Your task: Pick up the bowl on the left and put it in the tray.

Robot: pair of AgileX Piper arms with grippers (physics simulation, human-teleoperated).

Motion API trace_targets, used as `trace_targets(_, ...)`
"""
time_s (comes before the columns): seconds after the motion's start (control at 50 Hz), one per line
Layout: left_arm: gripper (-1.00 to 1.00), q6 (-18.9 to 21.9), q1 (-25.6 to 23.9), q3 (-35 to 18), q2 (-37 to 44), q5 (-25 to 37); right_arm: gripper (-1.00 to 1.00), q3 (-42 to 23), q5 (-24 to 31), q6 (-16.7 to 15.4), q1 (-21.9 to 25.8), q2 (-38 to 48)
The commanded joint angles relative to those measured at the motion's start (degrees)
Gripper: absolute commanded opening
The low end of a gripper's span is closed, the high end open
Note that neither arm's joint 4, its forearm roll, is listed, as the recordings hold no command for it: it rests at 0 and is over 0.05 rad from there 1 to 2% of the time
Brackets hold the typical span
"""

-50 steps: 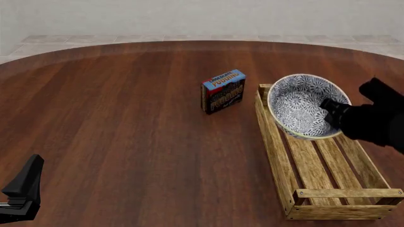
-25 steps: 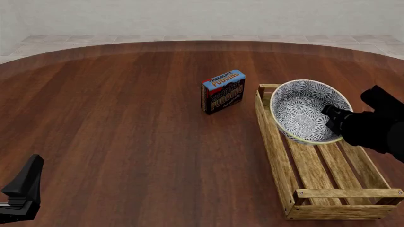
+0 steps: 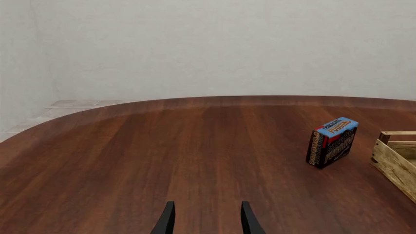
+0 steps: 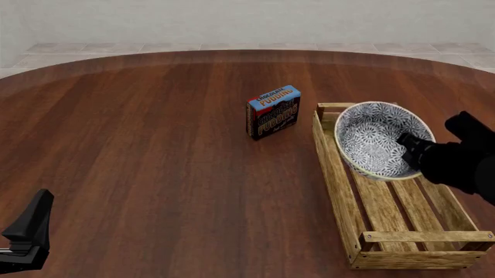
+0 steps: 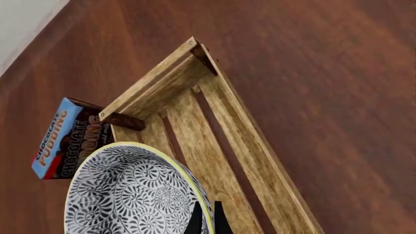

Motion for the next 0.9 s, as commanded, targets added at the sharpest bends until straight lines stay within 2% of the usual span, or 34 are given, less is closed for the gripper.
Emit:
trace_targets(0.02,1.0,0.0,0.0,0.0,0.0,0.0,-1.0,0.79,-1.8,0.88,-0.22,0.76)
trace_targets(0.34,1.0,0.0,0.0,0.0,0.0,0.0,-1.0,1.68,-4.67,1.44,-1.0,3.14)
trace_targets(0.56,1.0,0.0,0.0,0.0,0.0,0.0,-1.0,2.99,-7.52,2.96,-0.71,5.34)
trace_targets(0.9,1.0,0.0,0.0,0.0,0.0,0.0,-1.0,3.0,-9.06,2.47,-2.26,7.37)
